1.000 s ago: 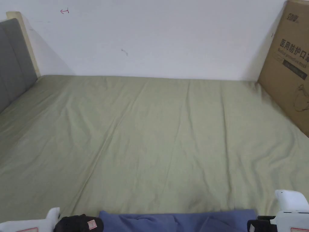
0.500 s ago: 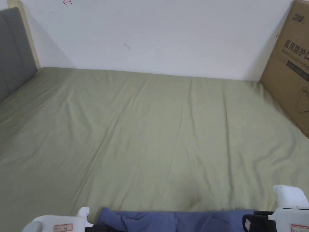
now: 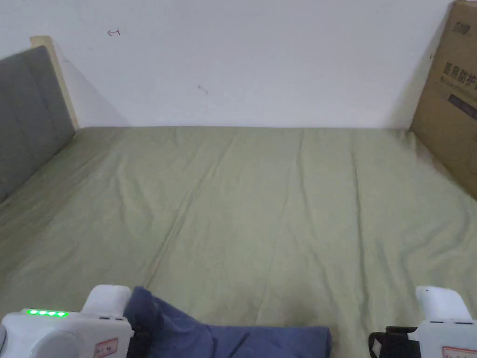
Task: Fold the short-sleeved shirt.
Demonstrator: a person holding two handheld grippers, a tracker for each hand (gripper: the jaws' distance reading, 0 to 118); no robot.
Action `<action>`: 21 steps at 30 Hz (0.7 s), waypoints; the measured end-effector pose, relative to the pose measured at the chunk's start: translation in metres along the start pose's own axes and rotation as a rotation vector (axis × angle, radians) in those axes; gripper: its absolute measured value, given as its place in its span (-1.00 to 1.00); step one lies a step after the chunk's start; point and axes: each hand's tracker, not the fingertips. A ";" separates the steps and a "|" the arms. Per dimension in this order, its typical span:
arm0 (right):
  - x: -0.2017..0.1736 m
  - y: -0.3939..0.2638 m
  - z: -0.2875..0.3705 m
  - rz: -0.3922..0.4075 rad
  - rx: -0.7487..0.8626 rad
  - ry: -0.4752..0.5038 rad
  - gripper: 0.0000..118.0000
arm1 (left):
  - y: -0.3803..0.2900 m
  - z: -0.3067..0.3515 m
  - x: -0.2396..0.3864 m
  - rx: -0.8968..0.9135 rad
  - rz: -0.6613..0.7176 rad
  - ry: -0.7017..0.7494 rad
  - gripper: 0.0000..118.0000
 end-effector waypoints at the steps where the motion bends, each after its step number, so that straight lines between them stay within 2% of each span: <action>1: 0.002 -0.001 0.002 -0.001 0.002 0.002 -1.00 | 0.003 -0.002 0.010 0.001 0.026 -0.058 -0.90; 6: 0.016 -0.008 0.013 -0.033 0.029 0.009 -1.00 | 0.012 -0.052 0.076 -0.092 0.118 -0.296 -0.89; 9: 0.028 -0.013 0.018 -0.057 0.027 -0.007 -1.00 | 0.010 -0.096 0.117 -0.178 0.153 -0.381 -0.78; 10: 0.031 -0.014 0.020 -0.063 0.028 -0.013 -1.00 | 0.008 -0.108 0.126 -0.199 0.177 -0.419 -0.68; 13: 0.040 -0.018 0.026 -0.074 0.034 -0.030 -1.00 | 0.003 -0.127 0.150 -0.243 0.199 -0.518 0.19; 14: 0.042 -0.019 0.028 -0.078 0.034 -0.033 -1.00 | 0.003 -0.128 0.153 -0.242 0.187 -0.548 0.69; 15: 0.045 -0.019 0.029 -0.081 0.035 -0.036 -1.00 | 0.003 -0.126 0.157 -0.239 0.187 -0.588 0.95; 17: 0.049 -0.019 0.030 -0.089 0.039 -0.041 -1.00 | 0.007 -0.116 0.155 -0.202 0.178 -0.595 1.00; 20: 0.054 -0.018 0.028 -0.101 0.043 -0.042 -1.00 | 0.016 -0.098 0.144 -0.149 0.099 -0.464 0.99; 21: 0.055 -0.017 0.027 -0.104 0.044 -0.041 -1.00 | 0.019 -0.091 0.139 -0.127 0.069 -0.437 0.92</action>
